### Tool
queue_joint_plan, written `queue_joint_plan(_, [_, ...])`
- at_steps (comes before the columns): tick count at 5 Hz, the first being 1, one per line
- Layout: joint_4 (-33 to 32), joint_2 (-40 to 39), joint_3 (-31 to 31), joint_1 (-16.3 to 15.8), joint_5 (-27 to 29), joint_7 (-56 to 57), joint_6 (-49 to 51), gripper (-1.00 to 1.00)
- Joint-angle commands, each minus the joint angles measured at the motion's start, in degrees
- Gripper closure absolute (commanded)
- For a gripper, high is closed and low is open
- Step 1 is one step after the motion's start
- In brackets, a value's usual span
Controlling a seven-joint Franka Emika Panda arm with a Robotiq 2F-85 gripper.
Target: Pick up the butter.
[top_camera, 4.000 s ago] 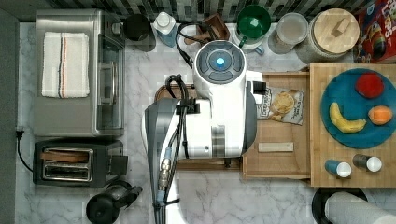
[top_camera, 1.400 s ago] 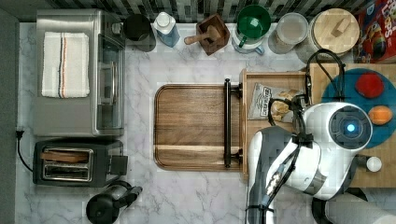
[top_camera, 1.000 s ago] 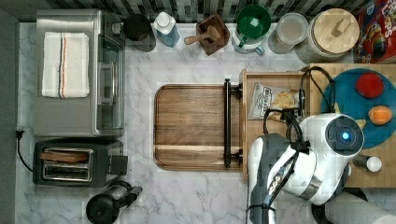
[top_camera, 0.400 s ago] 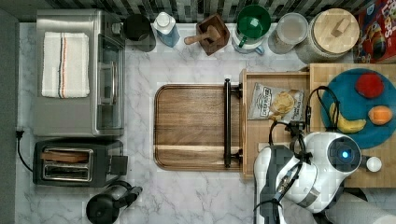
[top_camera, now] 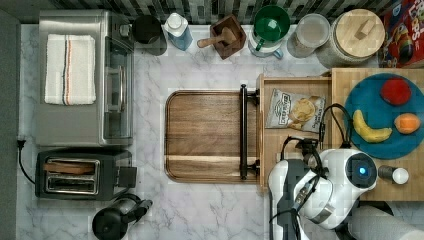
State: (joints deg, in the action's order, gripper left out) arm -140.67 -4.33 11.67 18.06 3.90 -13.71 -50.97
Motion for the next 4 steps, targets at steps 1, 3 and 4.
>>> queue_joint_plan(1, [-2.3, -0.5, -1.8, -0.1, 2.6, 3.9, -8.6, -1.00])
queue_joint_plan(3, [-2.4, 0.3, -1.0, -0.5, -0.5, 0.8, -8.3, 1.00])
queue_joint_plan(4, [-2.2, 1.4, -0.9, -0.3, -1.2, 0.4, -7.1, 1.00])
